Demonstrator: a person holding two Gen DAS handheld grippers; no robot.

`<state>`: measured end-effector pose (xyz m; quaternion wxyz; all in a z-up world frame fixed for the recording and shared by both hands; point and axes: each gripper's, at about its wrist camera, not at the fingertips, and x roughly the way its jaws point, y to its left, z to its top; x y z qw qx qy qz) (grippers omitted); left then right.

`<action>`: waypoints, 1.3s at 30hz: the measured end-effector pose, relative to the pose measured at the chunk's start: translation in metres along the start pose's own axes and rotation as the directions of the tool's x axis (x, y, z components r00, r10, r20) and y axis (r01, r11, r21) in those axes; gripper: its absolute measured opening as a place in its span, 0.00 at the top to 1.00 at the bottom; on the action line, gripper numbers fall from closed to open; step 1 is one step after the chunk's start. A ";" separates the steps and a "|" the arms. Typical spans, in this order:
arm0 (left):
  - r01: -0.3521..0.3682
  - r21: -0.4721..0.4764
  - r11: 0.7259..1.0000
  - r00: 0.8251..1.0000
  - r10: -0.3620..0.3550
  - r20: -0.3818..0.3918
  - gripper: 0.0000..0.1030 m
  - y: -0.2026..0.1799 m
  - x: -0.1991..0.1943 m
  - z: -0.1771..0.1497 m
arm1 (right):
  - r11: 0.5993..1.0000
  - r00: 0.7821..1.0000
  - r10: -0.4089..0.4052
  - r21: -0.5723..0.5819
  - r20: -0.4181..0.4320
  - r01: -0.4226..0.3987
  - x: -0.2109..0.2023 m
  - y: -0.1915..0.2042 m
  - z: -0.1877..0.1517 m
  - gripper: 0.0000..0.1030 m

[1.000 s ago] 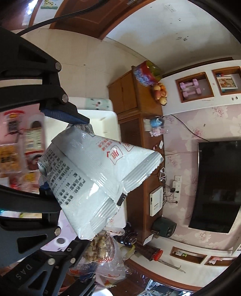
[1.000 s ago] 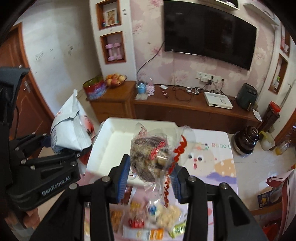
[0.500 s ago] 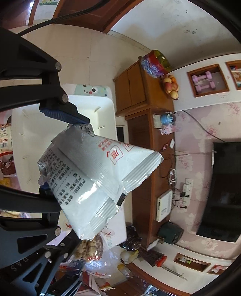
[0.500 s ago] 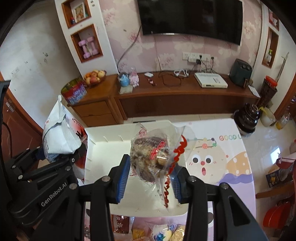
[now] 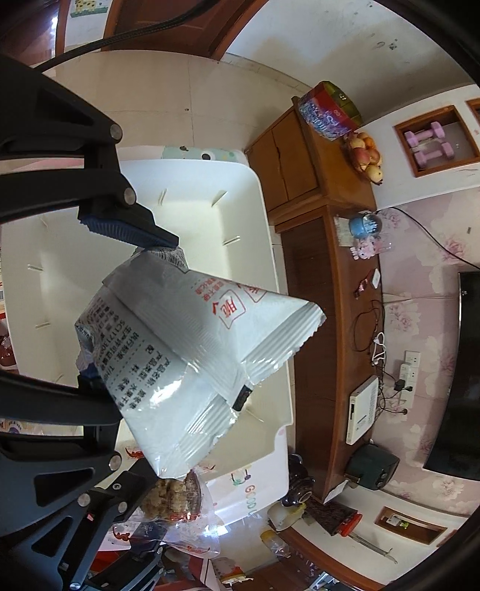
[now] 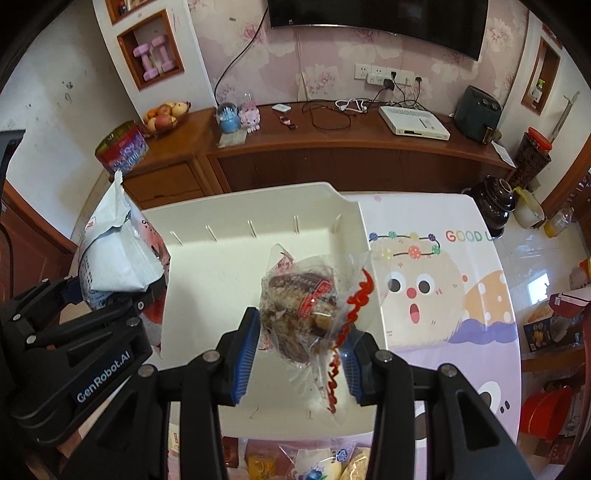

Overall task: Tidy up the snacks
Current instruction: 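Lift both bags and carry them over the white tray, then open both grippers to drop the bags into the tray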

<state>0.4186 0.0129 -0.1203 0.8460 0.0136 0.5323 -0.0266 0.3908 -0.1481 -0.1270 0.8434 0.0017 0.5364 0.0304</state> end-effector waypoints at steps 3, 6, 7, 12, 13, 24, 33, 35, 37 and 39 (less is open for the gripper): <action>-0.005 -0.004 1.000 1.000 0.005 -0.017 0.50 0.002 0.010 -0.002 | 1.000 1.000 -0.011 -0.010 -0.016 0.011 0.007 0.004 0.000 0.59; -0.009 -0.003 1.000 0.999 0.009 -0.033 0.50 0.004 0.016 -0.003 | 1.000 1.000 -0.021 -0.017 -0.020 0.021 0.011 0.006 -0.001 0.60; -0.013 0.000 1.000 0.999 0.013 -0.037 0.49 0.004 0.020 -0.004 | 1.000 1.000 -0.023 -0.020 -0.020 0.023 0.013 0.006 0.000 0.60; -0.020 0.012 1.000 0.998 0.021 -0.067 0.17 0.001 0.030 -0.007 | 0.999 0.999 -0.036 -0.025 -0.040 0.035 0.023 0.007 0.001 0.60; -0.020 0.008 1.000 0.998 0.020 -0.064 0.15 0.000 0.029 -0.008 | 0.999 0.998 -0.040 -0.025 -0.046 0.039 0.025 0.007 0.001 0.60; 0.041 -0.030 0.999 0.999 -0.042 -0.029 0.13 0.008 0.026 -0.018 | 0.999 0.996 -0.030 0.013 -0.089 0.031 0.037 -0.001 -0.009 0.59; 0.000 0.064 0.998 0.998 -0.004 0.064 0.14 -0.003 0.003 -0.027 | 0.998 0.998 -0.056 0.013 -0.022 0.056 0.027 -0.001 -0.017 0.59; -0.006 0.068 0.998 0.999 0.002 0.053 0.14 -0.004 0.000 -0.027 | 0.999 0.998 -0.053 0.009 -0.028 0.053 0.025 -0.001 -0.018 0.59; 0.004 0.057 0.998 0.999 -0.007 0.046 0.14 -0.003 -0.002 -0.028 | 0.999 0.998 -0.049 0.006 -0.032 0.049 0.022 -0.001 -0.019 0.59; 0.016 0.042 0.999 0.999 -0.017 0.039 0.14 -0.002 -0.005 -0.029 | 0.999 0.998 -0.047 0.000 -0.034 0.047 0.019 -0.001 -0.020 0.59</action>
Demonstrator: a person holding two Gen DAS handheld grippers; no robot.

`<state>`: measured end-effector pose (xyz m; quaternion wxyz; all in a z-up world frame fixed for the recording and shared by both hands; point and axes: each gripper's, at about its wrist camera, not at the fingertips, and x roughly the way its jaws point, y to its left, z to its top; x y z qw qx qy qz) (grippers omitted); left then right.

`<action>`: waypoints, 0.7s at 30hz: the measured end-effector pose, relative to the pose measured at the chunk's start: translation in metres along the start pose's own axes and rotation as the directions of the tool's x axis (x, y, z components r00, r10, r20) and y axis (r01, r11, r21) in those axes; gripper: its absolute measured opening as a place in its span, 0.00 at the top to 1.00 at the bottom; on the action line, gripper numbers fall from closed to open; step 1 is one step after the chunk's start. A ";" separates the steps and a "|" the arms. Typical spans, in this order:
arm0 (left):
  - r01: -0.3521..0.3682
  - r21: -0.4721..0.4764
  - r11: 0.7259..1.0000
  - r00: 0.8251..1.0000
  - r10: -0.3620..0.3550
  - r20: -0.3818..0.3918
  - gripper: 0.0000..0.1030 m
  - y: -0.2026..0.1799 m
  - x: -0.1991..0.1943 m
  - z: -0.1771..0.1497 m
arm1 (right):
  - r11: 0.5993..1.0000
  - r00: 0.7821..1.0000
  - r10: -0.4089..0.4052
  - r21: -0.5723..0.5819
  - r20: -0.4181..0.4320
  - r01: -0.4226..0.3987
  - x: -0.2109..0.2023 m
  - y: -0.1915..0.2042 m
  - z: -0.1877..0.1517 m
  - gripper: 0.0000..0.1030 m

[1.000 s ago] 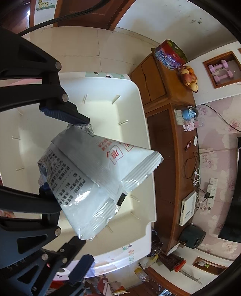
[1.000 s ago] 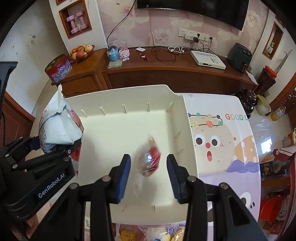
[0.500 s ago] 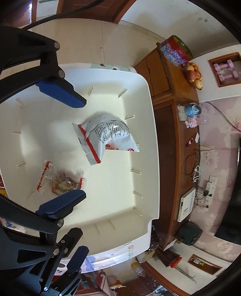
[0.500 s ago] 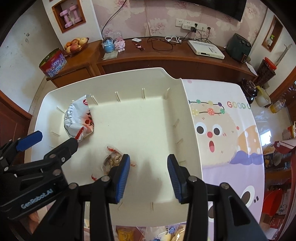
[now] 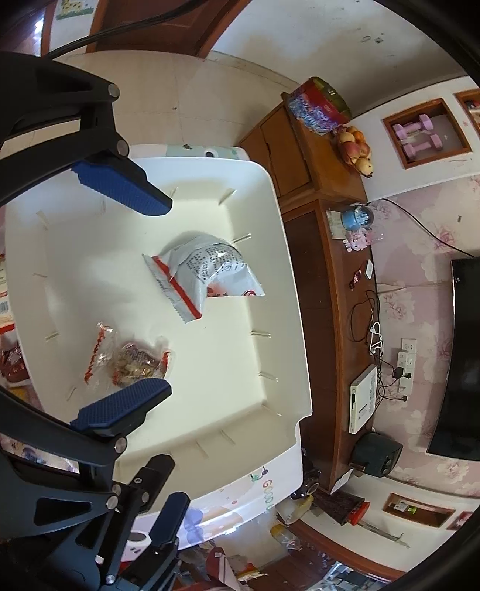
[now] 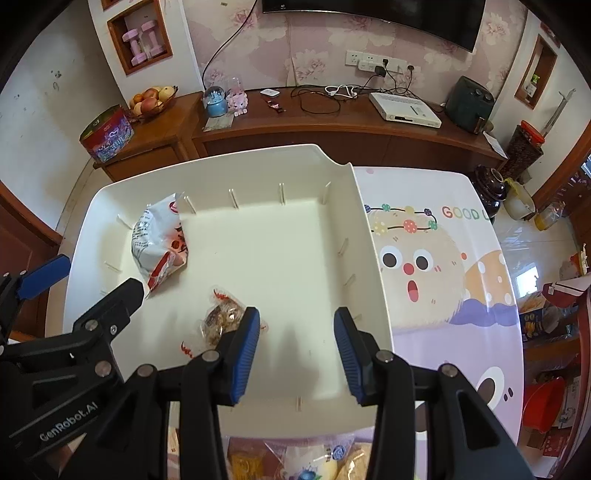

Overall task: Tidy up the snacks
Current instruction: 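Open both grippers to drop the bags into the tray, then move both grippers back toward the remaining snacks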

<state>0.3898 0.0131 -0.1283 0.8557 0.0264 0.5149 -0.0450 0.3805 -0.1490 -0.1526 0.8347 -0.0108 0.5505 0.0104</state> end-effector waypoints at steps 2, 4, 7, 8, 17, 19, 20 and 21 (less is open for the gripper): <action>0.013 -0.018 1.000 1.000 -0.014 -0.004 0.14 0.001 -0.003 -0.003 | 1.000 1.000 -0.005 -0.010 -0.007 0.005 -0.003 0.001 -0.002 0.59; 0.023 -0.037 0.999 1.000 -0.023 0.003 0.14 0.003 -0.010 -0.005 | 1.000 1.000 0.005 -0.017 -0.007 -0.005 -0.007 0.001 -0.005 0.59; 0.027 -0.048 0.998 0.999 -0.026 0.020 0.14 0.002 -0.023 -0.008 | 1.000 1.000 0.013 -0.025 0.003 -0.013 -0.017 0.001 -0.010 0.59; 0.029 -0.048 0.998 0.999 -0.028 0.026 0.14 0.001 -0.028 -0.009 | 0.999 1.000 0.011 -0.032 0.010 -0.011 -0.022 0.001 -0.011 0.59; 0.026 -0.065 0.998 0.994 -0.018 0.112 0.14 -0.010 -0.095 -0.015 | 0.996 0.989 -0.009 -0.091 0.147 0.022 -0.084 0.010 -0.022 0.59; 0.016 -0.080 0.997 0.992 -0.006 0.125 0.14 -0.011 -0.110 -0.018 | 0.995 0.985 0.007 -0.098 0.175 0.011 -0.101 0.010 -0.025 0.59; 0.009 -0.085 0.996 0.991 0.003 0.134 0.14 -0.011 -0.118 -0.019 | 0.995 0.983 0.011 -0.101 0.185 0.007 -0.108 0.009 -0.027 0.59; 0.003 -0.088 0.996 0.989 0.010 0.145 0.14 -0.012 -0.127 -0.021 | 0.995 0.980 0.019 -0.104 0.200 0.002 -0.117 0.009 -0.029 0.59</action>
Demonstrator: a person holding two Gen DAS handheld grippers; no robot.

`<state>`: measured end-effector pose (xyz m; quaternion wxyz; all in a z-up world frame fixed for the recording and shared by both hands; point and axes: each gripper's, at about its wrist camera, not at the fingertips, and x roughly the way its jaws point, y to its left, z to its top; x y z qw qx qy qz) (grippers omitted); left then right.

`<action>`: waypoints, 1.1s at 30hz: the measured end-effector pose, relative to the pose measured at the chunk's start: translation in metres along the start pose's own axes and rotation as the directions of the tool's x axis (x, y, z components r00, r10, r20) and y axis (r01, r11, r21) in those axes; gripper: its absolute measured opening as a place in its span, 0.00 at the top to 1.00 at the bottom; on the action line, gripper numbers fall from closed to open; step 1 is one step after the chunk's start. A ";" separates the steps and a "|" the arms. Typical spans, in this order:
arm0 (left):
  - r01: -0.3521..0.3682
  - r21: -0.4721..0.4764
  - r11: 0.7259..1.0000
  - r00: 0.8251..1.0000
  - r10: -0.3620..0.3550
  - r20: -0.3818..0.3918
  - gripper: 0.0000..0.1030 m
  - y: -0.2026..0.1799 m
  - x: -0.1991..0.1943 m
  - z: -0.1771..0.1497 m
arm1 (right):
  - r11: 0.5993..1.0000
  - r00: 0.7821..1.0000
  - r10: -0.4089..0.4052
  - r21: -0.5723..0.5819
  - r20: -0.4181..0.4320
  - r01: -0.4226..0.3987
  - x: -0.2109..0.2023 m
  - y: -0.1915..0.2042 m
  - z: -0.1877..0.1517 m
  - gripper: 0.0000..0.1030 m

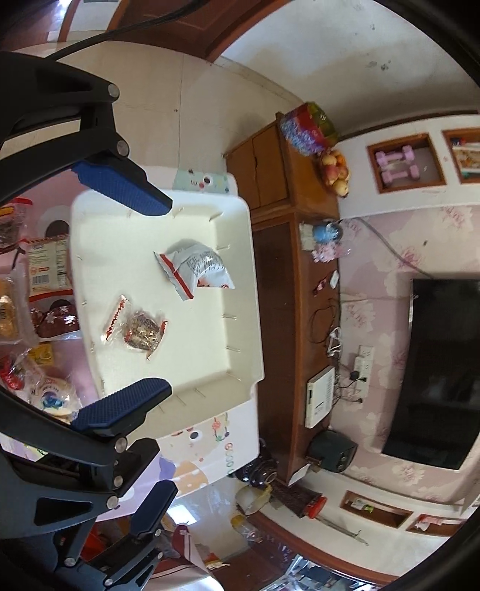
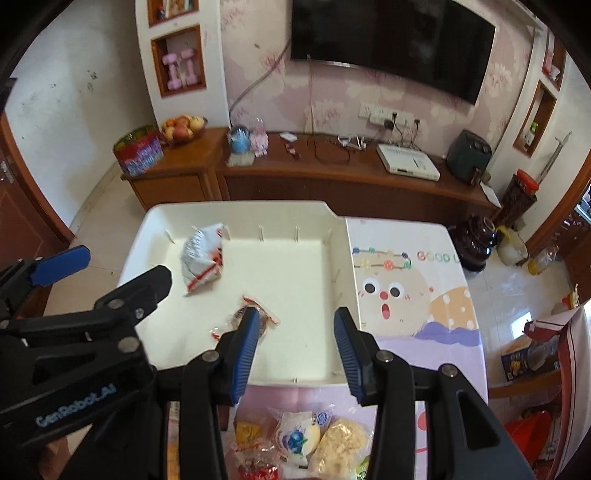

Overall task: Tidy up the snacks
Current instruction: 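Move both grippers back toward the remaining snacks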

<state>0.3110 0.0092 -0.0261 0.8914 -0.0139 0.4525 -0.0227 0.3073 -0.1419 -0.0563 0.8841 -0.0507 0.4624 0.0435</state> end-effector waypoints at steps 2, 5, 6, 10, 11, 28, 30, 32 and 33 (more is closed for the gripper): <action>-0.015 0.000 1.000 1.000 0.015 0.022 0.14 -0.002 -0.019 -0.004 | 1.000 1.000 0.011 -0.003 0.020 -0.011 -0.015 -0.001 -0.002 0.59; -0.005 -0.002 1.000 0.999 0.005 0.048 0.14 -0.002 -0.050 -0.013 | 0.999 0.998 0.038 -0.014 0.054 -0.037 -0.043 -0.003 -0.010 0.59; -0.005 -0.002 1.000 0.999 0.005 0.053 0.14 -0.002 -0.056 -0.015 | 0.999 0.997 0.046 -0.019 0.068 -0.045 -0.054 -0.004 -0.014 0.59; -0.024 -0.002 1.000 0.997 0.024 0.074 0.14 -0.001 -0.088 -0.035 | 0.997 0.992 0.063 -0.043 0.106 -0.059 -0.087 -0.008 -0.033 0.59; -0.028 0.002 1.000 0.997 0.028 0.074 0.14 -0.002 -0.093 -0.041 | 0.997 0.991 0.065 -0.048 0.117 -0.060 -0.095 -0.009 -0.040 0.59; -0.054 -0.031 0.998 0.997 0.052 -0.053 0.14 0.007 -0.100 -0.175 | 0.982 0.988 0.152 -0.119 0.022 -0.148 -0.103 -0.033 -0.156 0.59; -0.061 -0.064 0.996 0.995 0.056 -0.086 0.14 0.017 -0.091 -0.193 | 0.981 0.989 0.149 -0.118 -0.025 -0.151 -0.089 -0.039 -0.173 0.59; -0.075 -0.097 0.992 0.990 0.062 -0.125 0.14 0.029 -0.080 -0.210 | 0.981 0.986 0.147 -0.119 -0.073 -0.155 -0.074 -0.043 -0.190 0.59; -0.083 -0.111 0.990 0.988 0.067 -0.141 0.14 0.035 -0.075 -0.219 | 0.981 0.985 0.146 -0.118 -0.091 -0.157 -0.068 -0.044 -0.198 0.59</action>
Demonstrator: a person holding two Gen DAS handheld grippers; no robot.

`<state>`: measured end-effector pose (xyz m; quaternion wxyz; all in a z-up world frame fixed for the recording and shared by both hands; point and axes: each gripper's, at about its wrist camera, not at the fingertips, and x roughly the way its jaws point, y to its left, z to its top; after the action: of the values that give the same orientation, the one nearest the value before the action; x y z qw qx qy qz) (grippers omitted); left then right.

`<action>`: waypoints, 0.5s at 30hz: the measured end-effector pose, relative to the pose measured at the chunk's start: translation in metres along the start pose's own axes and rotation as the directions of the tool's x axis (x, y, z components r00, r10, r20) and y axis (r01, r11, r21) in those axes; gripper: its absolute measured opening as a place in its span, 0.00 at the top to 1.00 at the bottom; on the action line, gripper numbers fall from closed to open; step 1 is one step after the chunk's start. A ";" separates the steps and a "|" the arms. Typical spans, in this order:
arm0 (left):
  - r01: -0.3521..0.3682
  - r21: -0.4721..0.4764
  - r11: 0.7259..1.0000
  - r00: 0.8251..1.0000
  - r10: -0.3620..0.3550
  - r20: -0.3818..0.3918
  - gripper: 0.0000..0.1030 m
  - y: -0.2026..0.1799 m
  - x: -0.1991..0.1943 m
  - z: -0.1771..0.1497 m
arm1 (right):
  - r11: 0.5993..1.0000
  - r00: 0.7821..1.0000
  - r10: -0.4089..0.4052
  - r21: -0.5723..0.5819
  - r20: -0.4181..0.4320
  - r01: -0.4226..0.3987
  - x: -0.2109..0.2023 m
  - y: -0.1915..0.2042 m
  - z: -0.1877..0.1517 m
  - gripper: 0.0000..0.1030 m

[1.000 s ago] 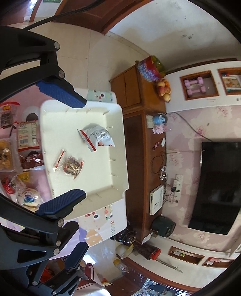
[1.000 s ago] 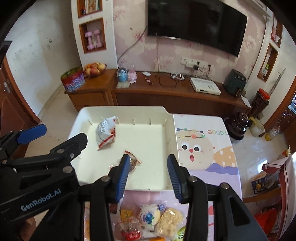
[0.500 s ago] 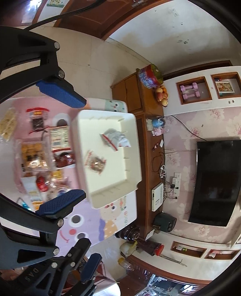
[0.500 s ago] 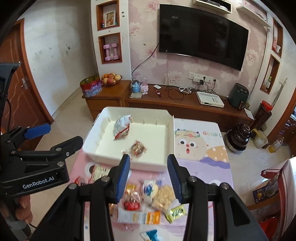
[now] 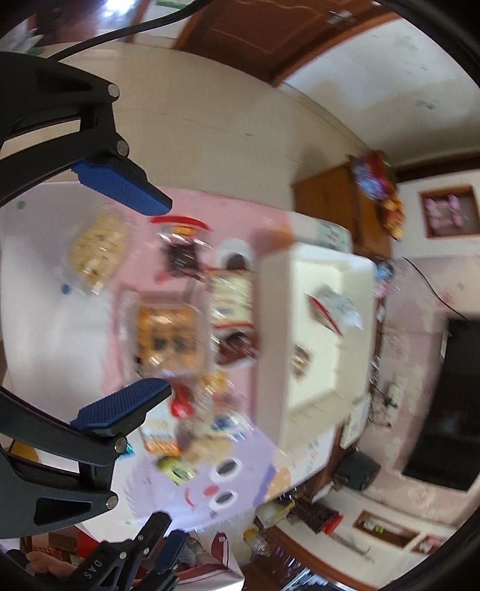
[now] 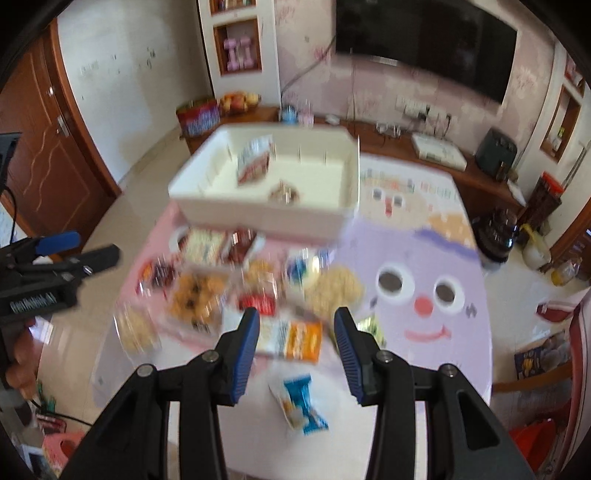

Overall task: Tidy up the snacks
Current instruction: 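Move both grippers back toward the remaining snacks, then grasp the clear puffed-snack bag with the left gripper while the right grasps the blue wafer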

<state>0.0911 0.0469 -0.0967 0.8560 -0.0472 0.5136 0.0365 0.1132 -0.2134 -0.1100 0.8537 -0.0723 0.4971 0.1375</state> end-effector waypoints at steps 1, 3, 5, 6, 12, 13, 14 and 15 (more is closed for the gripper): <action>-0.012 -0.017 1.000 1.000 0.011 -0.017 0.14 0.007 0.007 -0.009 | 1.000 1.000 0.005 0.000 -0.019 -0.005 0.007 -0.001 -0.006 0.59; -0.030 -0.054 0.998 0.998 0.027 -0.051 0.14 0.021 0.021 -0.025 | 1.000 0.998 0.022 -0.002 -0.064 -0.023 0.021 -0.002 -0.021 0.59; -0.038 -0.088 0.995 0.996 0.030 -0.086 0.14 0.033 0.034 -0.041 | 0.999 0.995 0.031 -0.010 -0.099 -0.032 0.033 -0.002 -0.034 0.59; -0.036 -0.103 0.994 0.994 0.026 -0.102 0.14 0.039 0.041 -0.048 | 0.999 0.992 0.036 -0.018 -0.121 -0.038 0.041 -0.001 -0.042 0.59; -0.026 -0.193 0.981 0.980 -0.013 -0.200 0.14 0.059 0.078 -0.078 | 0.998 0.978 0.040 -0.030 -0.204 -0.047 0.073 -0.002 -0.071 0.59; -0.025 -0.211 0.977 0.978 -0.020 -0.209 0.14 0.063 0.083 -0.082 | 0.998 0.976 0.042 -0.029 -0.213 -0.049 0.077 -0.003 -0.074 0.59; -0.023 -0.226 0.974 0.976 -0.028 -0.216 0.14 0.064 0.086 -0.082 | 0.998 0.974 0.044 -0.030 -0.224 -0.052 0.082 -0.003 -0.078 0.59; -0.021 -0.245 0.969 0.974 -0.035 -0.224 0.14 0.067 0.092 -0.085 | 0.998 0.972 0.044 -0.030 -0.232 -0.052 0.085 -0.004 -0.079 0.59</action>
<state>0.0525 0.1047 -0.2205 0.7794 -0.1585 0.5992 0.0913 0.0886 -0.2235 -0.2233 0.7849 -0.0913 0.5922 0.1577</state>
